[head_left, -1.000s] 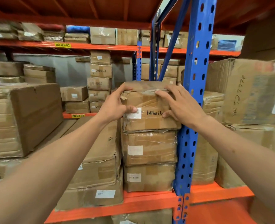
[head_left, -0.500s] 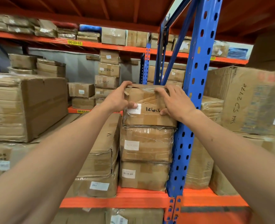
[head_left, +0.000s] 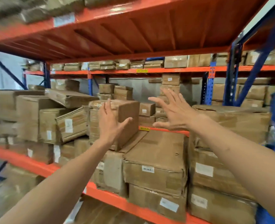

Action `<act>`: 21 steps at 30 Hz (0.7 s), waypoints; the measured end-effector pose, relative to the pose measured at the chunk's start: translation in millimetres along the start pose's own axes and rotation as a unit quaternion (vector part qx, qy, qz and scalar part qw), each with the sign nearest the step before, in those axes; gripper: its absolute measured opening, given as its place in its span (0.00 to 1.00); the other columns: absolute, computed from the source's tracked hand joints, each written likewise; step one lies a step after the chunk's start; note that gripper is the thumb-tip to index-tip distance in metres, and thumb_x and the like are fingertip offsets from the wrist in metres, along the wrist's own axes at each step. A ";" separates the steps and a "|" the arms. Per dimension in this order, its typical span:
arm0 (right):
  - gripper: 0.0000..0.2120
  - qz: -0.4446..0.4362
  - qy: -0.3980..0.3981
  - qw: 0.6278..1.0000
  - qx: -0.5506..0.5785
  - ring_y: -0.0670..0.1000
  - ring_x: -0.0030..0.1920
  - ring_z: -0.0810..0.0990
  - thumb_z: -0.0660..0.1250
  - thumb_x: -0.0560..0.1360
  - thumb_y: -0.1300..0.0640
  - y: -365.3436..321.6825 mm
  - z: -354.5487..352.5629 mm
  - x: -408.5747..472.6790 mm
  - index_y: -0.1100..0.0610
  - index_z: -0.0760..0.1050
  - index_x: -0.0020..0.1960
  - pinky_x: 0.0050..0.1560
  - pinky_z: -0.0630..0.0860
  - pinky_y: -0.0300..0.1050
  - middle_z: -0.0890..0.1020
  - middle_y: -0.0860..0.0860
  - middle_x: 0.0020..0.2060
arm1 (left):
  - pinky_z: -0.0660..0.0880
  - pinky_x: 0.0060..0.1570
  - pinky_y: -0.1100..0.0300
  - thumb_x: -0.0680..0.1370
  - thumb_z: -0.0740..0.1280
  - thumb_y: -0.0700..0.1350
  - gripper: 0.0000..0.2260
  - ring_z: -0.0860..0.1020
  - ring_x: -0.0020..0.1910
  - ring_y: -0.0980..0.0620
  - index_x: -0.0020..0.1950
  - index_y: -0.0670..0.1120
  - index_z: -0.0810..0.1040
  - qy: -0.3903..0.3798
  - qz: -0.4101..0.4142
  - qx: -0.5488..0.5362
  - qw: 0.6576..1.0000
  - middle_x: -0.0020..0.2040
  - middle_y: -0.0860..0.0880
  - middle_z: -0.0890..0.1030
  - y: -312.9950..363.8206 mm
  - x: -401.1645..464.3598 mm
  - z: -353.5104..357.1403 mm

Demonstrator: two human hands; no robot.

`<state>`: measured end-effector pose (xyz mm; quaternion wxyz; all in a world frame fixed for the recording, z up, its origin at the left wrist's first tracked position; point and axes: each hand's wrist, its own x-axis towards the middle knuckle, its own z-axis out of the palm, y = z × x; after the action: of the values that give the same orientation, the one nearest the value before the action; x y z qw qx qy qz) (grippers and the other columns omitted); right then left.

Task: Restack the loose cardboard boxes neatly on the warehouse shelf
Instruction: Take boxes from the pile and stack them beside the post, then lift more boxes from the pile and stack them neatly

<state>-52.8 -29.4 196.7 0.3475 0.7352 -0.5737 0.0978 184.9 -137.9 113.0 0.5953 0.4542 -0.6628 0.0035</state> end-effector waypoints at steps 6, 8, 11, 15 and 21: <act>0.48 -0.048 -0.025 0.996 0.072 0.63 0.79 0.36 0.66 0.72 0.28 -96.6 14.7 98.6 0.35 0.39 0.80 0.72 0.48 0.78 0.34 0.53 0.80 | 0.49 0.79 0.39 0.65 0.77 0.68 0.64 0.46 0.82 0.37 0.83 0.44 0.38 -0.080 -0.099 0.027 0.992 0.83 0.36 0.46 -85.7 -2.8 -41.0; 0.50 -0.042 -0.046 0.995 0.082 0.64 0.79 0.36 0.68 0.71 0.29 -124.5 24.6 127.8 0.33 0.39 0.79 0.71 0.48 0.80 0.34 0.53 0.80 | 0.46 0.79 0.38 0.65 0.78 0.68 0.66 0.44 0.82 0.36 0.82 0.46 0.33 -0.115 -0.159 0.003 0.980 0.82 0.35 0.43 -105.1 -2.4 -41.5; 0.54 -0.028 -0.084 0.994 0.069 0.67 0.79 0.37 0.72 0.69 0.30 -155.5 36.4 167.9 0.33 0.36 0.79 0.69 0.50 0.80 0.34 0.54 0.80 | 0.48 0.78 0.37 0.65 0.78 0.68 0.68 0.43 0.81 0.33 0.81 0.51 0.28 -0.188 -0.218 -0.031 0.957 0.82 0.33 0.41 -133.5 3.7 -39.6; 0.62 0.009 -0.145 0.987 0.069 0.69 0.78 0.35 0.78 0.63 0.33 -178.0 43.8 207.2 0.32 0.34 0.78 0.67 0.50 0.83 0.33 0.55 0.80 | 0.56 0.76 0.38 0.63 0.80 0.67 0.68 0.52 0.81 0.32 0.80 0.57 0.27 -0.264 -0.234 -0.085 0.932 0.82 0.31 0.46 -166.3 13.9 -30.0; 0.66 0.006 -0.214 0.977 0.002 0.71 0.78 0.47 0.83 0.62 0.43 -194.5 56.1 238.0 0.27 0.33 0.76 0.69 0.60 0.77 0.34 0.55 0.80 | 0.65 0.74 0.41 0.63 0.83 0.60 0.68 0.66 0.74 0.37 0.81 0.56 0.31 -0.262 -0.193 -0.162 0.932 0.77 0.34 0.62 -185.2 16.8 -1.0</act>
<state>187.0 -229.4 206.7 0.2140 0.7366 -0.6388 -0.0588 300.1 -256.2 27.3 0.4553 0.4554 -0.6863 -0.3379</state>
